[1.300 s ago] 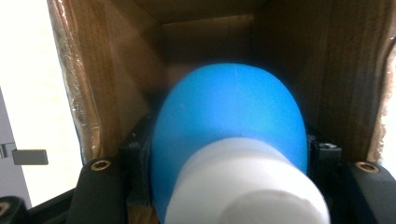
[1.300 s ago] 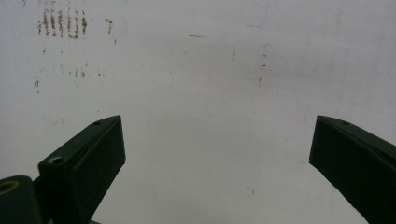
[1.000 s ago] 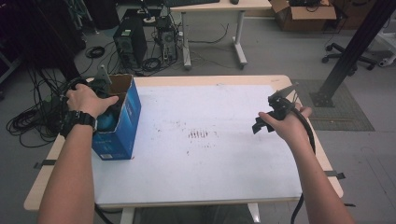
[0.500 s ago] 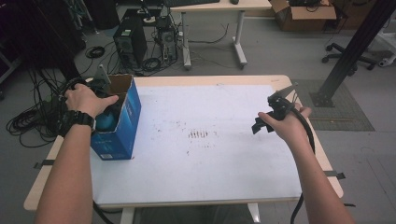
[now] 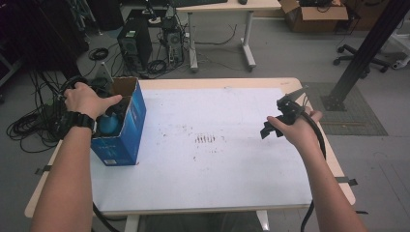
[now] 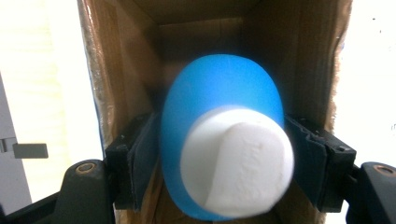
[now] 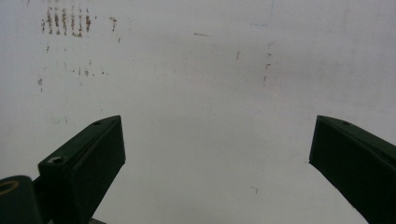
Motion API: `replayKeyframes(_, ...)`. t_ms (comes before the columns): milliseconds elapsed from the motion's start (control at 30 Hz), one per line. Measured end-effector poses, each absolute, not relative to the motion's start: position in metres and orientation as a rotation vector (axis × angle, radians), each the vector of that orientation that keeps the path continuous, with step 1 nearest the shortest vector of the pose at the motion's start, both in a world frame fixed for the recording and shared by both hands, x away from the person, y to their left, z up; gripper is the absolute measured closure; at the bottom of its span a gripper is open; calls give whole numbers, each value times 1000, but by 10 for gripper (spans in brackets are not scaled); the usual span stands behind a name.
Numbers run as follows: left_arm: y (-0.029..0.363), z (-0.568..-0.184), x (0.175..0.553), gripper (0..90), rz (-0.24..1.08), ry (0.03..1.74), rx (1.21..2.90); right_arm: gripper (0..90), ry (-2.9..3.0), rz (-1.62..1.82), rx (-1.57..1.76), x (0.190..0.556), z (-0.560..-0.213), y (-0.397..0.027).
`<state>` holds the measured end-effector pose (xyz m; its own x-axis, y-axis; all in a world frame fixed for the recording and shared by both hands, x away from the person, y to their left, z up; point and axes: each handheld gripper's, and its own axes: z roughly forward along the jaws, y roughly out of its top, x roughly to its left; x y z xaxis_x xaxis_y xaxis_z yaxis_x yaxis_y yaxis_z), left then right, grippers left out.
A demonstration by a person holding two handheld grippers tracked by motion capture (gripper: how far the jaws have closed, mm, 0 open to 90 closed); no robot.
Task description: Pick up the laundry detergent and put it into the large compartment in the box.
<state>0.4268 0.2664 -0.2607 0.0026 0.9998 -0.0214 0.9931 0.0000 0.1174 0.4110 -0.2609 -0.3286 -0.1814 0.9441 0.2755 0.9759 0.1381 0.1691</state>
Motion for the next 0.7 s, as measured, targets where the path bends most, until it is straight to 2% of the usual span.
replayKeyframes(700,261,-220,422,296,158,2120,2152,35,-2293,-482,-1941,410,-326,-261)
